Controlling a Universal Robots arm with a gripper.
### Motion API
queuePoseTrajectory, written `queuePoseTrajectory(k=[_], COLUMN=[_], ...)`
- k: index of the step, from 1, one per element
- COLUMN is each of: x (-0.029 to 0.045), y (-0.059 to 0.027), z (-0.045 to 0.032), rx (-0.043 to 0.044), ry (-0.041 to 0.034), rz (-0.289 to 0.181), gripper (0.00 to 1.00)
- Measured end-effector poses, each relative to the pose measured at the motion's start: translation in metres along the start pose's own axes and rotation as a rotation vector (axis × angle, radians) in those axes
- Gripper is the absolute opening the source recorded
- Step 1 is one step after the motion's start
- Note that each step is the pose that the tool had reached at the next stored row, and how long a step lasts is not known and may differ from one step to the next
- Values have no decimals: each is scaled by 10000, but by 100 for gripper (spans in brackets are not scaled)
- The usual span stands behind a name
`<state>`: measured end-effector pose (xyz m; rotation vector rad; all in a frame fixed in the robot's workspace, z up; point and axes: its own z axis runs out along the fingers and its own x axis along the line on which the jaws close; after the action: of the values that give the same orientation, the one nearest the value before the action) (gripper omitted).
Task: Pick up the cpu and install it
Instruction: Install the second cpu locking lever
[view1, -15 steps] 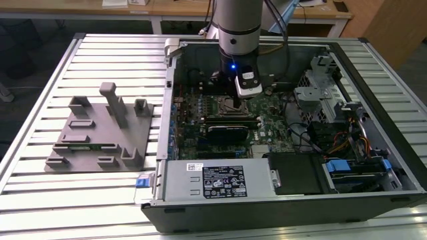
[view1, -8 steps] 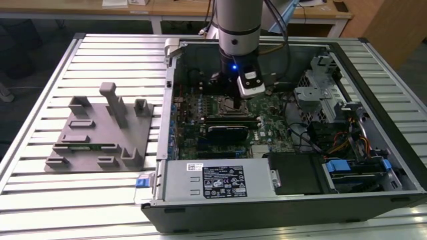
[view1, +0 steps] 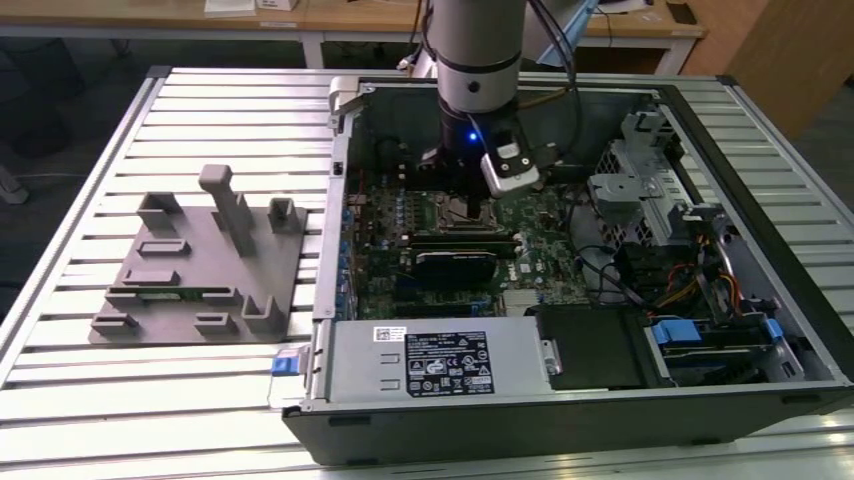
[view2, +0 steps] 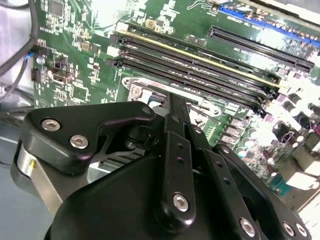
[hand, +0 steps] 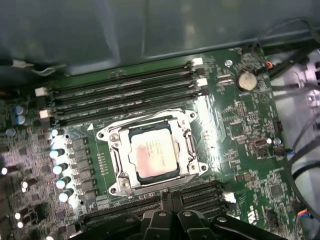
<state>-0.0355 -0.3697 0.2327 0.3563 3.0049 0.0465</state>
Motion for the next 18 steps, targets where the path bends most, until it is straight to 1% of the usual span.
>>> queuePoseTrajectory(k=[7, 12, 16, 18], x=[15, 65, 79, 97], y=[-58, -92, -112, -122], z=[28, 44, 58, 67], rx=[-4, -5, -8, -6], ry=[4, 4, 3, 3], rz=[-57, -57, -57, -58], gripper=[11, 11, 11, 11])
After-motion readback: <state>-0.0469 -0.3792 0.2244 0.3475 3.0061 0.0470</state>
